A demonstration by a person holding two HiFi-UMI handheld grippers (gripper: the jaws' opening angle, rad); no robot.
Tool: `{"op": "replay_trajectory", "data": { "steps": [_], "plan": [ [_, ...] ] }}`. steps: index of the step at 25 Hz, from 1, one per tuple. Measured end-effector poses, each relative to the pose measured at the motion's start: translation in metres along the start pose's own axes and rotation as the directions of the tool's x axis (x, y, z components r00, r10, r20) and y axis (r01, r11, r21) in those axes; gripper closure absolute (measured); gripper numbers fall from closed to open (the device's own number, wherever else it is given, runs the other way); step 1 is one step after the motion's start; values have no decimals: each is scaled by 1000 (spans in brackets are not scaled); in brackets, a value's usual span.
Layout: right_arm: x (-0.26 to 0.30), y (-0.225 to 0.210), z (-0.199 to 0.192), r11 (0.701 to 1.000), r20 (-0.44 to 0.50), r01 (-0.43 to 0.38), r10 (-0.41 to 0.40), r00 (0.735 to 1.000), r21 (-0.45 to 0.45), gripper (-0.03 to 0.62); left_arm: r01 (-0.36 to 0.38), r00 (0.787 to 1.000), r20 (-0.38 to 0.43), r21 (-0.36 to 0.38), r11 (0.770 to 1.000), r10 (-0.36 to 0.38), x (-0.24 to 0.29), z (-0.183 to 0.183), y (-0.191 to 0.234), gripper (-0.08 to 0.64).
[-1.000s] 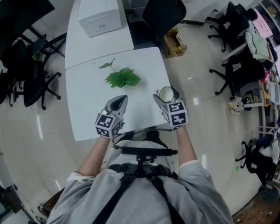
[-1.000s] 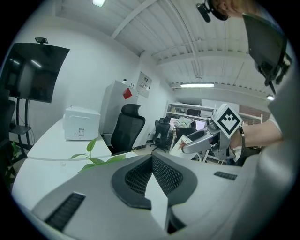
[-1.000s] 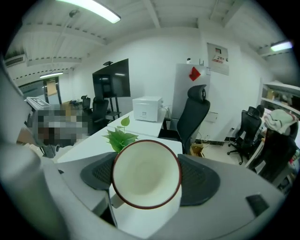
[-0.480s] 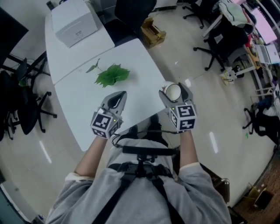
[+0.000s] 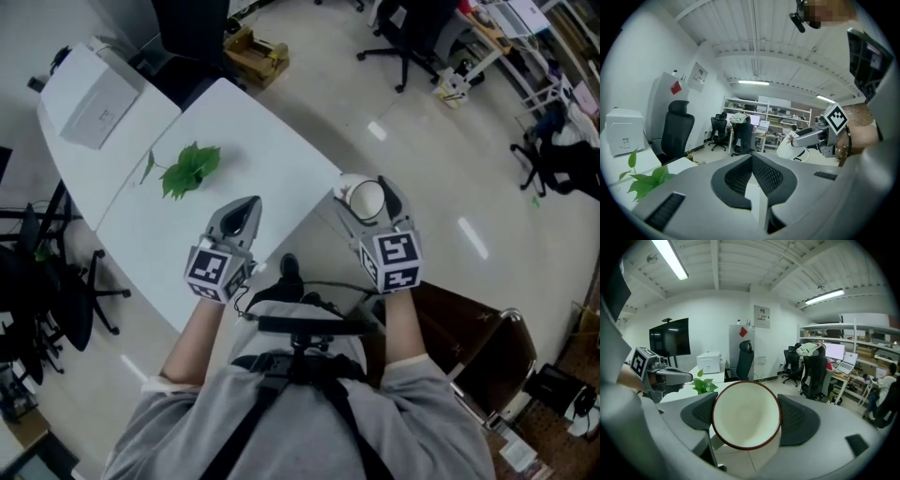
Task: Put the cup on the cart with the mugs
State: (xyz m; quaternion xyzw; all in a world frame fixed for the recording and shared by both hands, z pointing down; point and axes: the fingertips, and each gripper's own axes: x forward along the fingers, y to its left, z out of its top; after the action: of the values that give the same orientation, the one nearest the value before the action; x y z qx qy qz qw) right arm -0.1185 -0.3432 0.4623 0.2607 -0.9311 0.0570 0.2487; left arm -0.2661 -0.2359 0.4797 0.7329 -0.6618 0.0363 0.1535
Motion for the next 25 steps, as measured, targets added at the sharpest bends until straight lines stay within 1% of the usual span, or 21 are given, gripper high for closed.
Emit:
{"op": "replay_trajectory", "data": {
  "steps": [3,5,8,11,15,20,23,25],
  "plan": [
    [-30,-9,-14,998,20,36,-37,999,44,186,54,998,-19,24,998,-54,10,-7,-31,557],
    [-53,-14,-30,994,27,72,-74,997,84,186,104,994,-24,36,994,-103,13,-12,-56,557],
    [-90,-16,-52,983,34,122,-128,991,135,186,180,984,-22,73,981,-179,11,-16,-94,557],
    [-126,-18,-67,972,42,164,-173,984,168,186,219,975,-42,85,972,-216,5,-20,-128,557],
    [-172,-15,-80,950,52,223,-240,969,216,186,284,959,-45,114,952,-281,-8,-19,-165,555],
    [-205,0,-93,919,48,297,-319,946,259,186,367,930,-52,147,918,-364,-18,-17,-186,557],
    [-218,13,-98,895,34,350,-373,927,276,186,439,898,-62,160,884,-435,-22,-21,-194,555],
    [-228,20,-100,876,26,391,-414,910,283,186,485,875,-89,159,860,-476,-26,-26,-203,557]
  ]
}}
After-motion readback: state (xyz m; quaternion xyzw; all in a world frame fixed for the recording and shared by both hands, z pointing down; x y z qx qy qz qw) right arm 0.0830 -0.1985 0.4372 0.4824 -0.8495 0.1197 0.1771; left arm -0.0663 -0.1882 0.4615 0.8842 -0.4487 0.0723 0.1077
